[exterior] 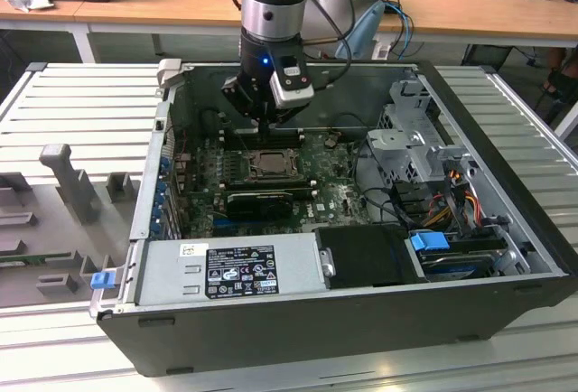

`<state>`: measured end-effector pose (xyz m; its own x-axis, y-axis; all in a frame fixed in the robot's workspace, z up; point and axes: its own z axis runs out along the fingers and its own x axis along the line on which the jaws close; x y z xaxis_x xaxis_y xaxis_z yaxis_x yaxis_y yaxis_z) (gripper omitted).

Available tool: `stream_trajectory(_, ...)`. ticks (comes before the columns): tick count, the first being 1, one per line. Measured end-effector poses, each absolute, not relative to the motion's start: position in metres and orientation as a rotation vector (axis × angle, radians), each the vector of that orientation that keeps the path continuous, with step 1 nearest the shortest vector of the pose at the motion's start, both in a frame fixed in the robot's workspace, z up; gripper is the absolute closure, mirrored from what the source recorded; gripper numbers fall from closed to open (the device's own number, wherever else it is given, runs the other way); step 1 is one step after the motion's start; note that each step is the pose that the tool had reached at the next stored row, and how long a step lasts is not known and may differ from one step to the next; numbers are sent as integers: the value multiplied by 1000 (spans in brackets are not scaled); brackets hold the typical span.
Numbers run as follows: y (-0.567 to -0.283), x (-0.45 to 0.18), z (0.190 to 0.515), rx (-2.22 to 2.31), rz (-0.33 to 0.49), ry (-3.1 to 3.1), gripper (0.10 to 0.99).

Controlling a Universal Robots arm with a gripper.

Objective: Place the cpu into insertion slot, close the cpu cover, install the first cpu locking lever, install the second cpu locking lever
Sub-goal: 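Install the first cpu locking lever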

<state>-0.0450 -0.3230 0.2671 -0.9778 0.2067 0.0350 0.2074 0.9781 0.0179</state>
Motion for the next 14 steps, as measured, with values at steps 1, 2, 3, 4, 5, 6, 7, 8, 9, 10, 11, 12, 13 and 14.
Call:
stream_trajectory(1,-323,-45,267,-293,-33,-3094,980)
stream_trajectory(2,-323,-45,267,-253,-32,-3098,980)
stream_trajectory(3,-323,-45,267,-226,-31,-3099,980)
stream_trajectory(4,-323,-45,267,-169,-31,-3103,980)
stream_trajectory(5,-323,-45,266,-127,-30,-3106,980)
stream_trajectory(6,-323,-45,266,-107,-30,-3108,980)
stream_trajectory(7,-323,-45,266,-86,-29,-3111,980)
stream_trajectory(8,-323,-45,266,-64,-29,-3115,980)
stream_trajectory(9,-323,-45,266,-45,-30,-3123,980)
stream_trajectory(10,-323,-45,266,-36,-30,-3133,980)
stream_trajectory(11,-323,-45,266,-29,-30,-3142,980)
stream_trajectory(12,-323,-45,265,-17,-30,-3155,980)
stream_trajectory(13,-323,-45,264,2,-31,-3157,980)
stream_trajectory(14,-323,-45,264,43,-31,-3157,980)
